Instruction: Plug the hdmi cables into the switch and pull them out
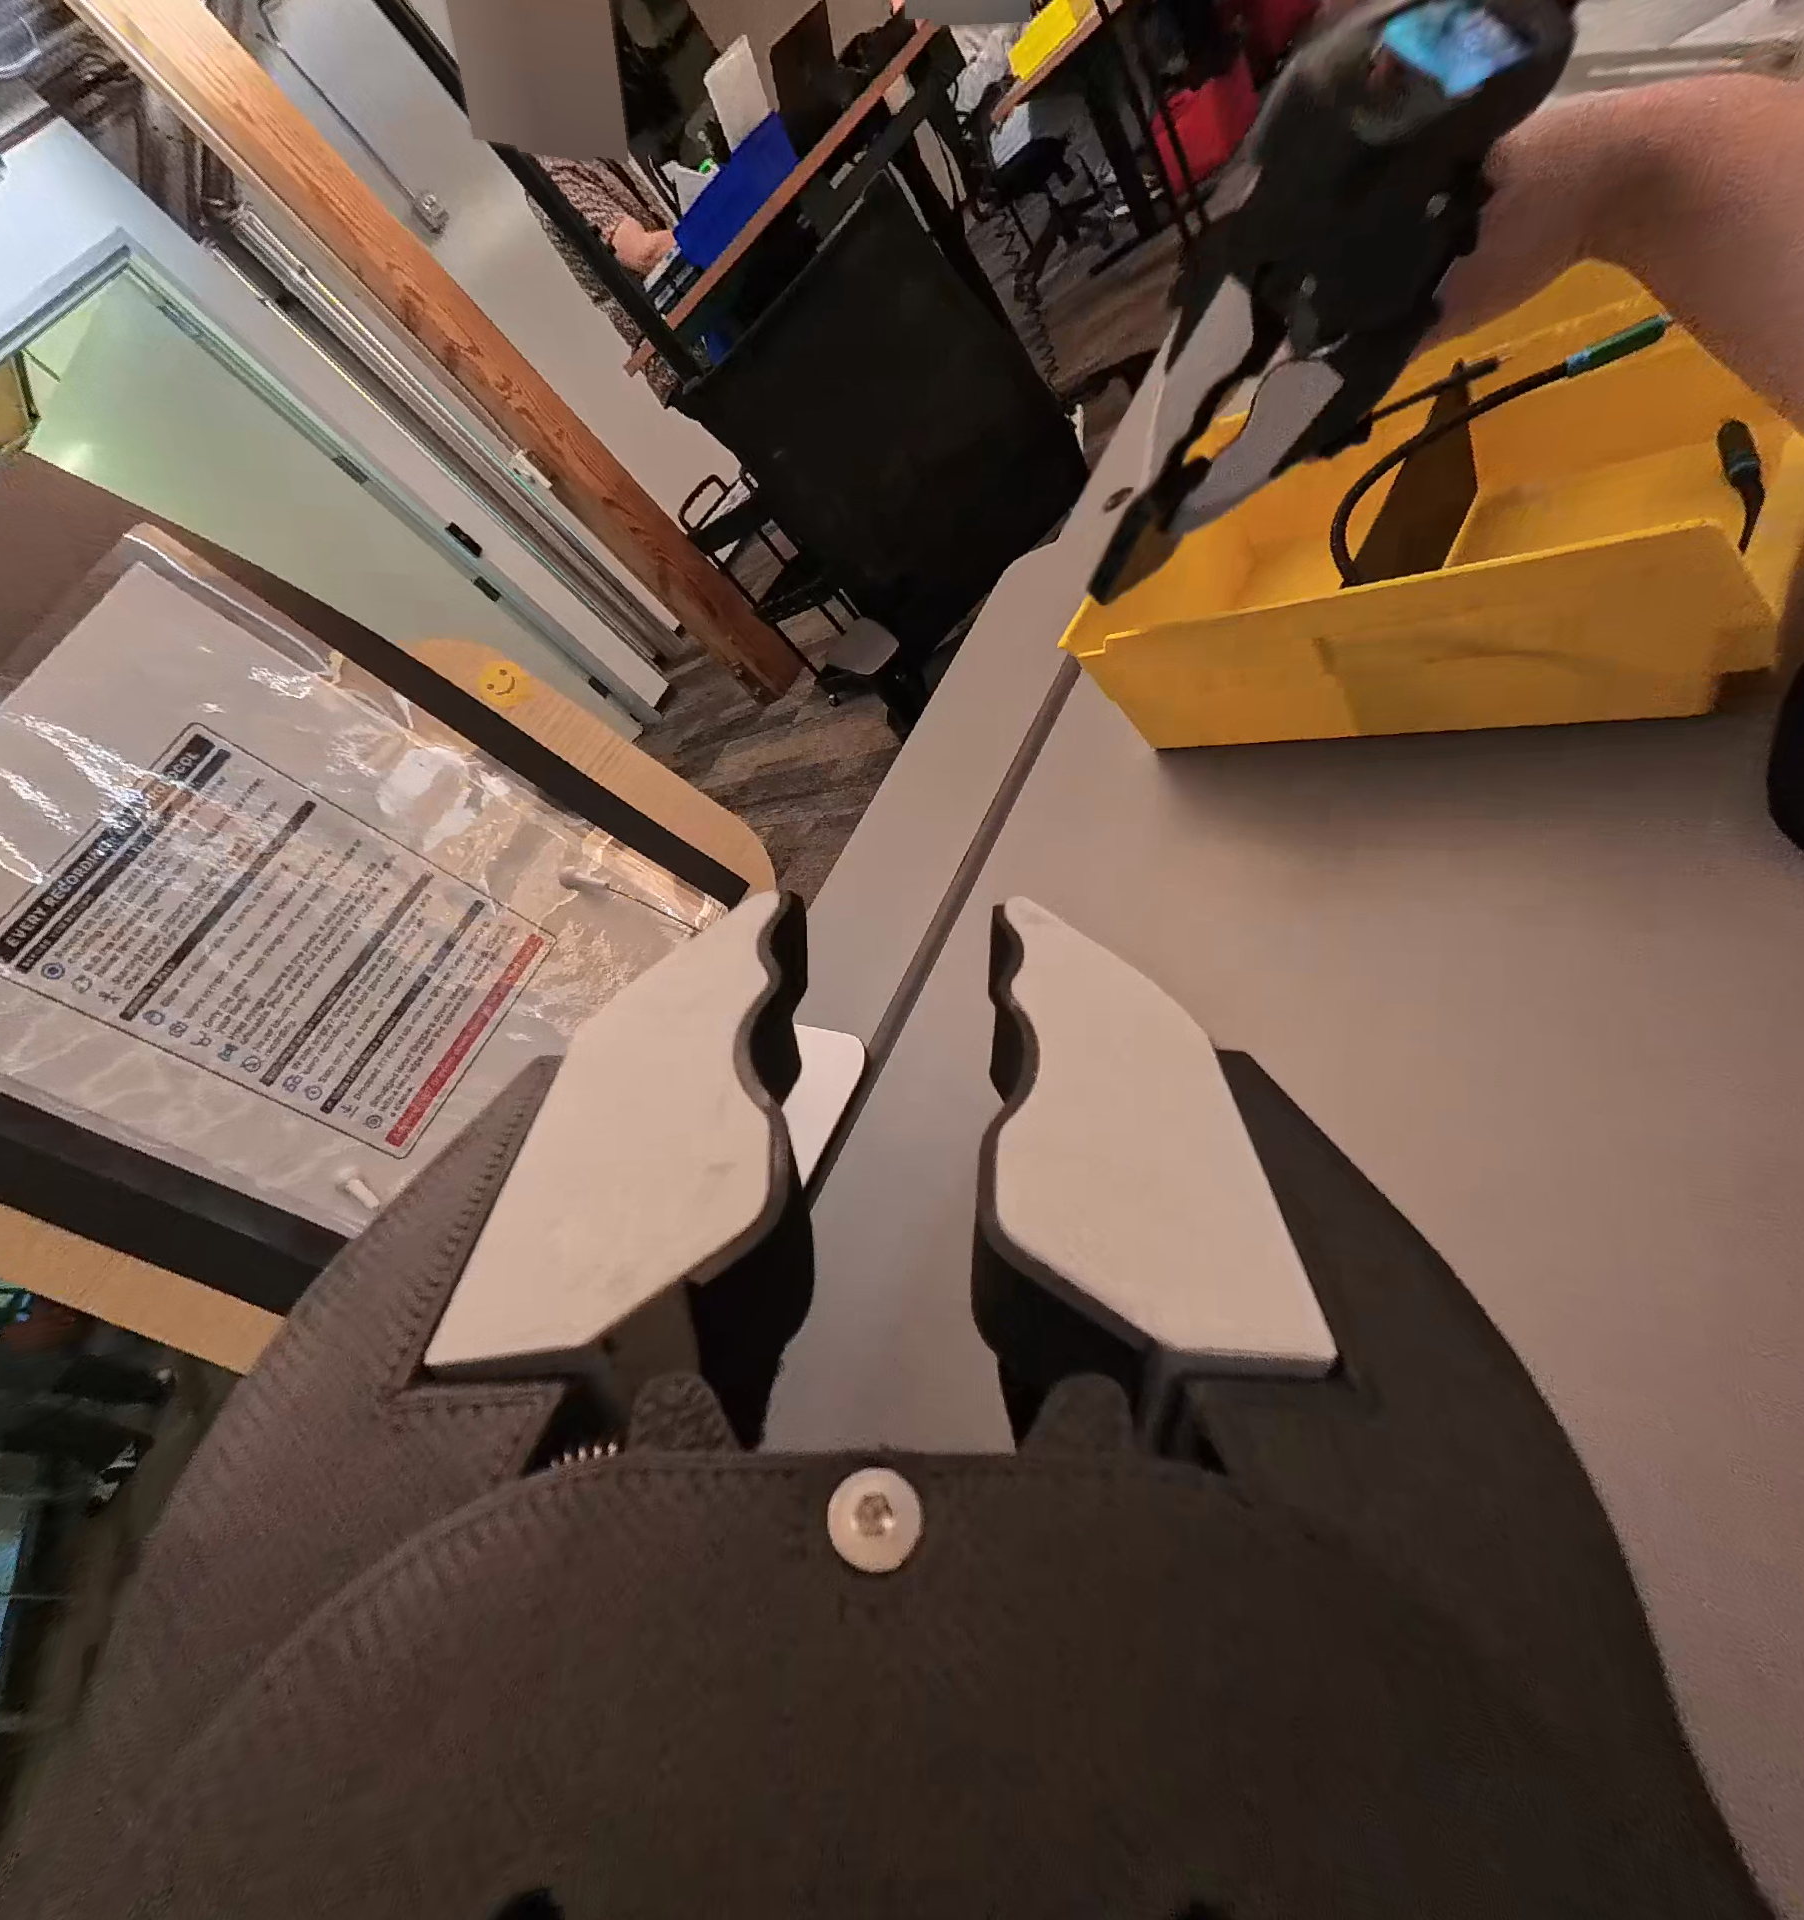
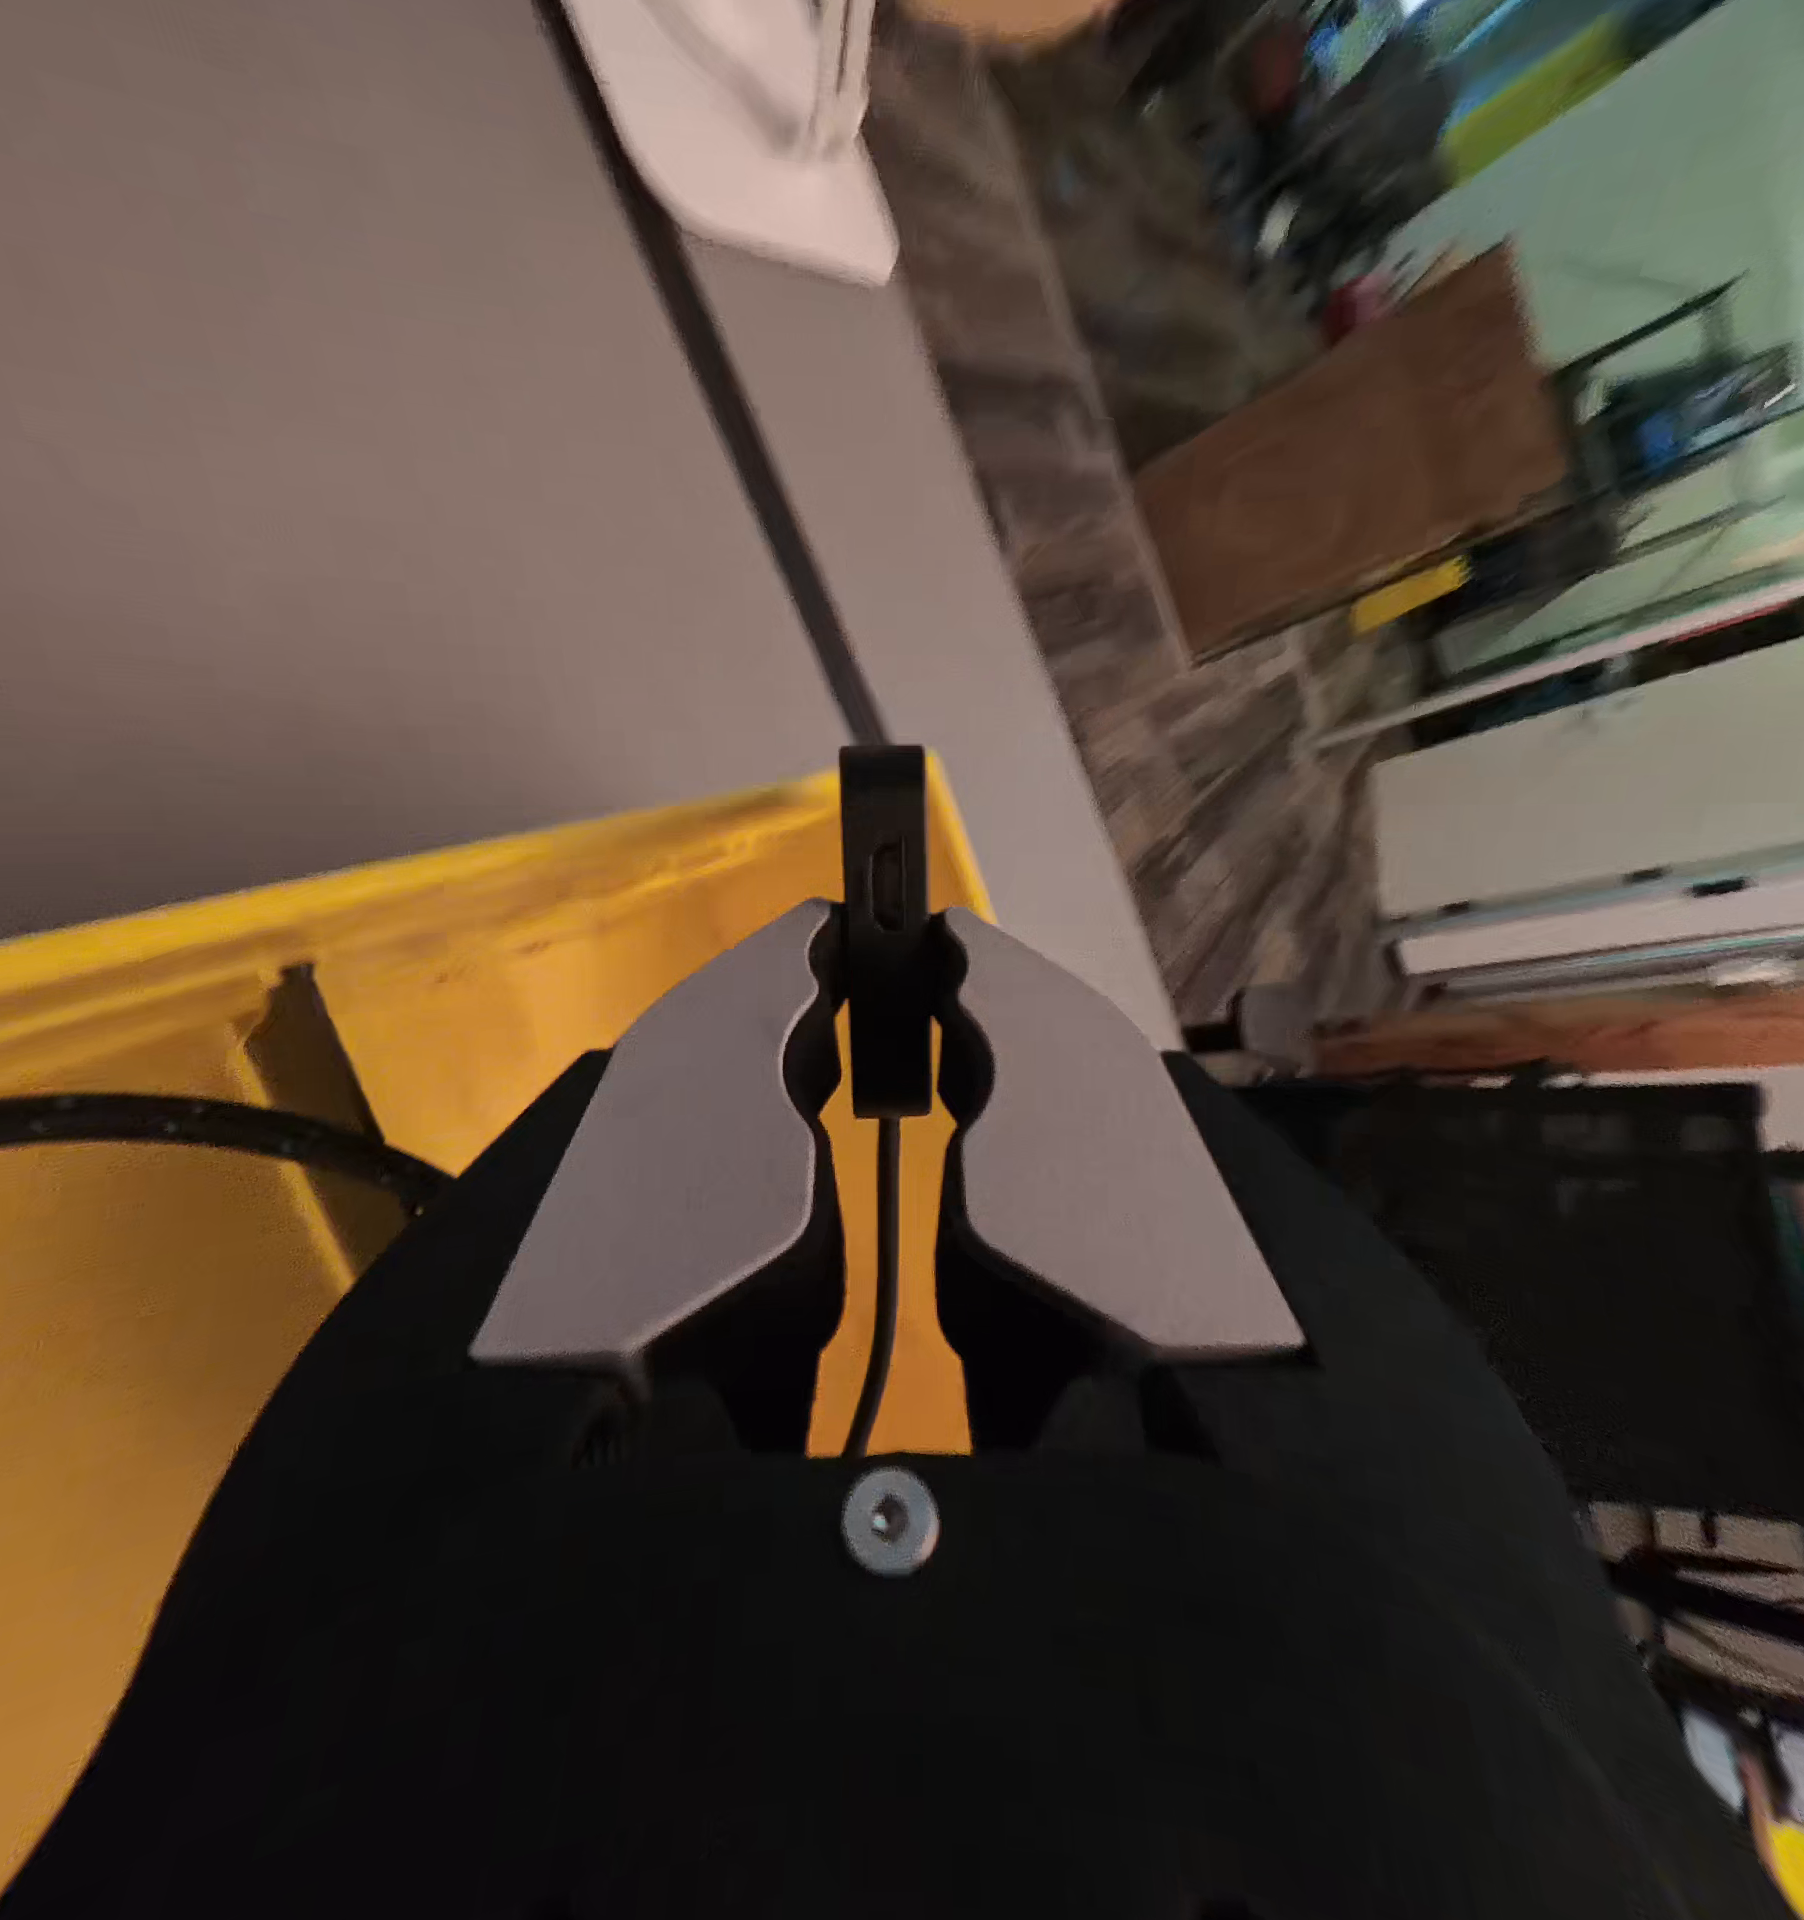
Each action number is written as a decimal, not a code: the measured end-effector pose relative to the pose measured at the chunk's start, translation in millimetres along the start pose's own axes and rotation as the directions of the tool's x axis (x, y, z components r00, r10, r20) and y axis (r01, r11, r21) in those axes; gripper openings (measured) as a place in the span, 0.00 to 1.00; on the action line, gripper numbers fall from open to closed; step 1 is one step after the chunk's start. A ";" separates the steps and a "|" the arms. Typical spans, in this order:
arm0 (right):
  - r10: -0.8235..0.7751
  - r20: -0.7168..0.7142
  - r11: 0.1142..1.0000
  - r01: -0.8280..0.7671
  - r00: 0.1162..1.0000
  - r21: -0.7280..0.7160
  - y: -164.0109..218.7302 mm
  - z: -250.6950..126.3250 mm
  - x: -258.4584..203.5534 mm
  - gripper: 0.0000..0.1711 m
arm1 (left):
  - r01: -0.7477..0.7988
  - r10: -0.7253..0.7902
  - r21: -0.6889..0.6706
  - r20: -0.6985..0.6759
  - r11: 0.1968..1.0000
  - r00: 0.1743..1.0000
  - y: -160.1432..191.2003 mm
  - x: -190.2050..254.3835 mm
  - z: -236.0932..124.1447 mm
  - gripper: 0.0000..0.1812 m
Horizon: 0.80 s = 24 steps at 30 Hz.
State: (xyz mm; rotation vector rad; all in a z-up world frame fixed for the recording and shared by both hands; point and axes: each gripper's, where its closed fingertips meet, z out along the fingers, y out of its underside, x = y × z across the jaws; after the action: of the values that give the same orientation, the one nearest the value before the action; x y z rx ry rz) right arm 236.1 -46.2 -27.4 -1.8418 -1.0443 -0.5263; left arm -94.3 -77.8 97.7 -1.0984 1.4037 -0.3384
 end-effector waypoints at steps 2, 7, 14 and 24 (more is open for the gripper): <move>0.017 0.053 0.996 -0.013 0.998 -0.087 21.3 9.3 -10.7 0.09 | -0.006 0.006 -0.002 -0.003 1.000 1.000 -0.1 0.9 -0.2 0.18; 0.114 0.032 0.972 -0.105 0.993 -0.209 51.1 11.4 -12.6 0.10 | -0.008 0.008 -0.016 0.030 1.000 1.000 2.5 -9.4 -6.9 0.18; 0.198 -0.246 0.979 -0.204 0.949 0.000 -22.5 -42.0 50.6 0.19 | 0.089 -0.085 -0.012 0.186 0.996 0.979 6.8 -62.2 -61.1 0.19; 0.300 -0.154 0.783 -0.150 0.942 0.604 -257.1 -107.6 25.9 0.20 | 0.627 -0.282 -0.180 0.777 0.758 0.563 148.9 -170.3 -239.2 0.21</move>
State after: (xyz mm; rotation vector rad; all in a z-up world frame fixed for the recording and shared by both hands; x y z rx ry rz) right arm 43.7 -74.1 174.0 -1.2823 -0.6959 -0.2314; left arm -403.4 29.0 134.9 -1.7623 0.4393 0.0706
